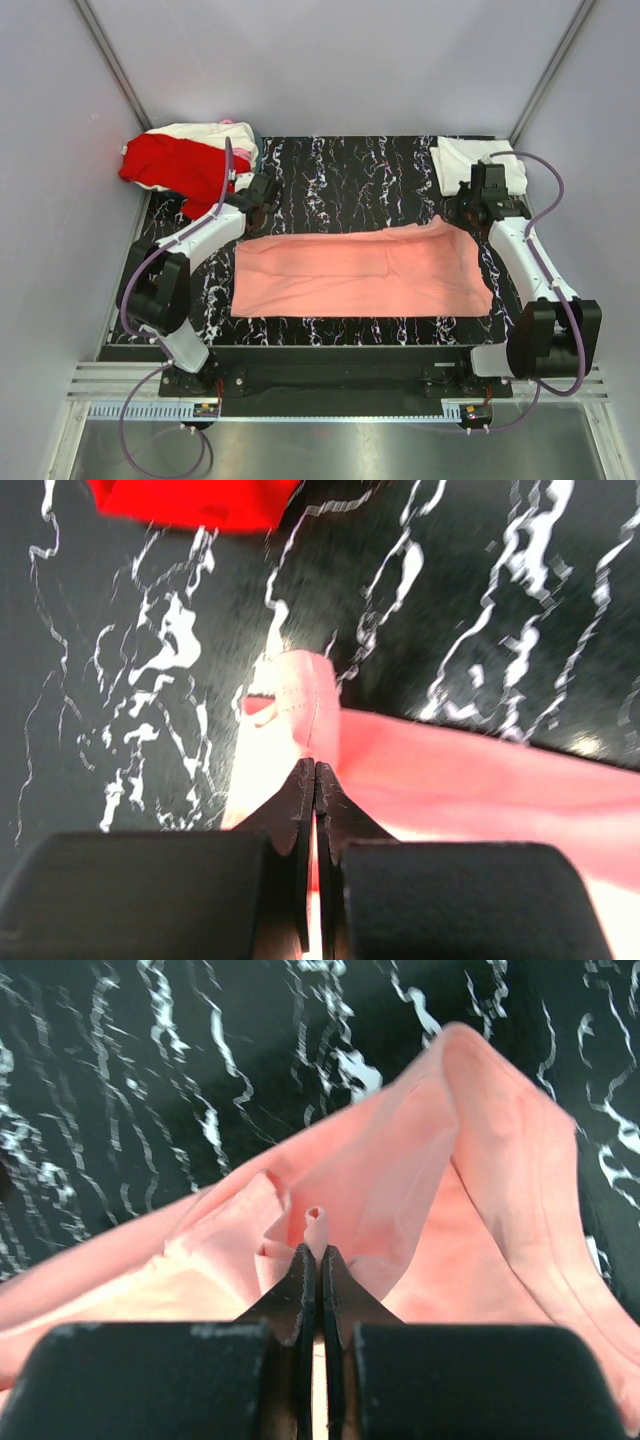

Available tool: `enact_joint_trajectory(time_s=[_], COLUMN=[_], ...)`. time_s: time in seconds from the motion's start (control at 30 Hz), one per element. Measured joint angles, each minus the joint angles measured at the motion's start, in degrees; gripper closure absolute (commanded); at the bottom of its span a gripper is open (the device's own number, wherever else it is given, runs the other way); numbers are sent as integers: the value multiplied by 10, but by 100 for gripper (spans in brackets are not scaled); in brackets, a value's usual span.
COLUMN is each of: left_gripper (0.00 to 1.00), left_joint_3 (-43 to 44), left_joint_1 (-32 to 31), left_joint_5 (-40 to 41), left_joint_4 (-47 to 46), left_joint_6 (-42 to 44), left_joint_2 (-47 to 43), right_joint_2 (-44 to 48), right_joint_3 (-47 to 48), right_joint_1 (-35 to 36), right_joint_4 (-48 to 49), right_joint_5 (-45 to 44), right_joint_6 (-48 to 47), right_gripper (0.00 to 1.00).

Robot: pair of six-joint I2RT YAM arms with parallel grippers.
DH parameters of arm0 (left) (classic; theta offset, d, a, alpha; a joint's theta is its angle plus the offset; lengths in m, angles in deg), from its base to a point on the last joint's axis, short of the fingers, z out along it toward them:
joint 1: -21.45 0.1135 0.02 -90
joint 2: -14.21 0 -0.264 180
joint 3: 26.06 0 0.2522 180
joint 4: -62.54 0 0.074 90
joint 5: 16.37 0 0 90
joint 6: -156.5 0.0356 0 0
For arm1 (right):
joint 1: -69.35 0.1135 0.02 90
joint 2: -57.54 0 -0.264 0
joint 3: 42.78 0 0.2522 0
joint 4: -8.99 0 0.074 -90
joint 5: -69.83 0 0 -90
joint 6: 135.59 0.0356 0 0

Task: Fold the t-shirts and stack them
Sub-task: Fold the tshirt

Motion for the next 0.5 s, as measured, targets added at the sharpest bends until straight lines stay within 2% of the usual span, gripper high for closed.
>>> enact_joint_trajectory(time_s=[0.5], left_gripper=[100], left_joint_3=[-59], left_joint_1=[-30], left_joint_5=[70], left_joint_4=[20], left_joint_6=[-4], left_joint_2=[-45], right_joint_2=[70], right_joint_3=[-101], right_joint_1=[0], right_joint_4=[-28], right_joint_5=[-61], right_joint_6=[46], right_gripper=[100])
